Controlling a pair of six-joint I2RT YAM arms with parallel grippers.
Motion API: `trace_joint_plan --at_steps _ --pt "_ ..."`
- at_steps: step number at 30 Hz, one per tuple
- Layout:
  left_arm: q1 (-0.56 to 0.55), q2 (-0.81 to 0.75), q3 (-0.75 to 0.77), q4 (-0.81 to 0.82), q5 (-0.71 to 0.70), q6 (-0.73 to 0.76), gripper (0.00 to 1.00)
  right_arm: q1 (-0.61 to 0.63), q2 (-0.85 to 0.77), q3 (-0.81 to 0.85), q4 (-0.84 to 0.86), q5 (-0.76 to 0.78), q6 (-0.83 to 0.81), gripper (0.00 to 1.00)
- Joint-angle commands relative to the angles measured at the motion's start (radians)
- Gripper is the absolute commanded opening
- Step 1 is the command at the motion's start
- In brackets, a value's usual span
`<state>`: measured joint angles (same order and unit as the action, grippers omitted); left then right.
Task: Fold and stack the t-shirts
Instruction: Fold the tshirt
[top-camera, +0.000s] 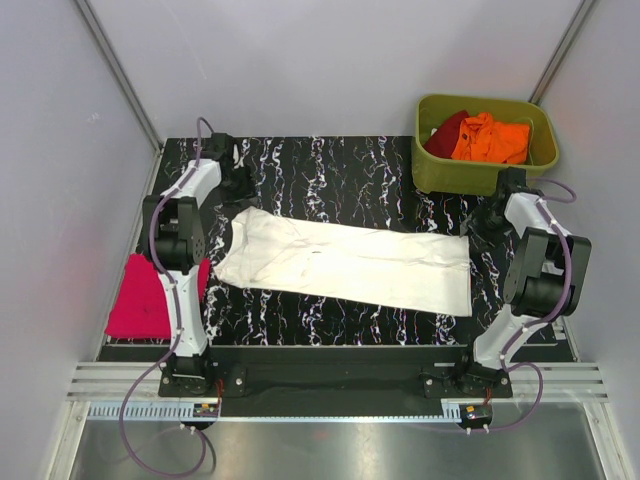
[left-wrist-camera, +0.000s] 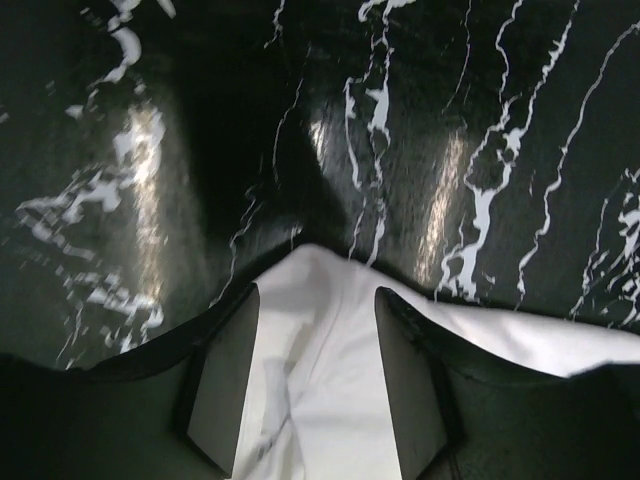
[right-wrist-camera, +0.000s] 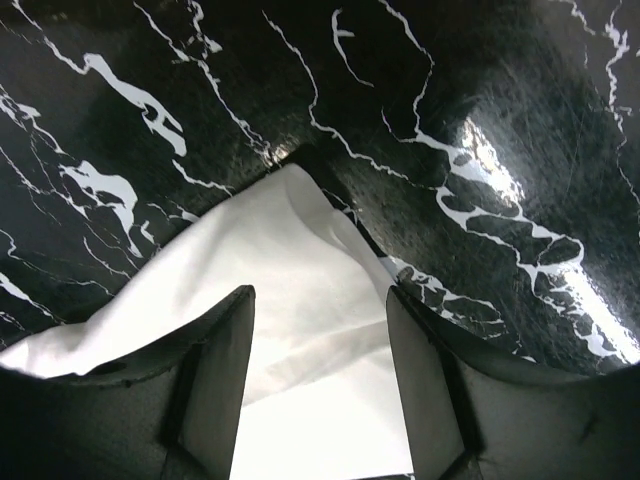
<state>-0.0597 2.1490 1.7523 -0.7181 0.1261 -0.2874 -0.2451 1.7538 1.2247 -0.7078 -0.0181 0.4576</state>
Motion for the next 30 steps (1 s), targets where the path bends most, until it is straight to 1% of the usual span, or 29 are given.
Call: trace_joint_plan --at_steps 1,6,8,10,16,19,24,26,28,29,30 --pt "0.009 0.063 0.122 -0.017 0.089 0.002 0.54 -0.003 0.022 0.052 0.037 -0.023 0.001 0.62" --pt "0.017 0.087 0.121 0.006 0.118 -0.033 0.52 -0.003 0.039 0.038 0.045 -0.036 0.007 0.62" --pt "0.017 0.1 0.101 0.011 0.145 -0.048 0.47 -0.003 0.045 0.038 0.056 -0.034 0.004 0.61" --pt "0.015 0.094 0.078 0.028 0.152 -0.059 0.44 -0.003 0.067 0.058 0.045 -0.034 -0.007 0.61" --pt "0.018 0.083 0.059 0.019 0.093 -0.053 0.27 -0.003 0.107 0.082 0.056 -0.051 -0.008 0.6" --pt "0.023 0.084 0.064 0.02 0.089 -0.056 0.2 -0.003 0.124 0.091 0.054 -0.045 -0.019 0.58" --pt "0.026 0.089 0.062 0.019 0.079 -0.058 0.08 -0.003 0.138 0.104 0.047 -0.022 -0.025 0.53" --pt "0.029 0.089 0.061 0.019 0.079 -0.059 0.05 -0.003 0.141 0.108 0.048 -0.014 -0.03 0.52" --pt "0.031 0.084 0.062 0.019 0.072 -0.059 0.0 -0.003 0.141 0.113 0.041 -0.011 -0.03 0.48" --pt "0.032 0.084 0.061 0.019 0.066 -0.059 0.0 -0.003 0.136 0.111 0.039 0.01 -0.024 0.46" --pt "0.034 0.08 0.059 0.022 0.06 -0.058 0.0 -0.003 0.125 0.099 0.047 0.013 -0.022 0.4"
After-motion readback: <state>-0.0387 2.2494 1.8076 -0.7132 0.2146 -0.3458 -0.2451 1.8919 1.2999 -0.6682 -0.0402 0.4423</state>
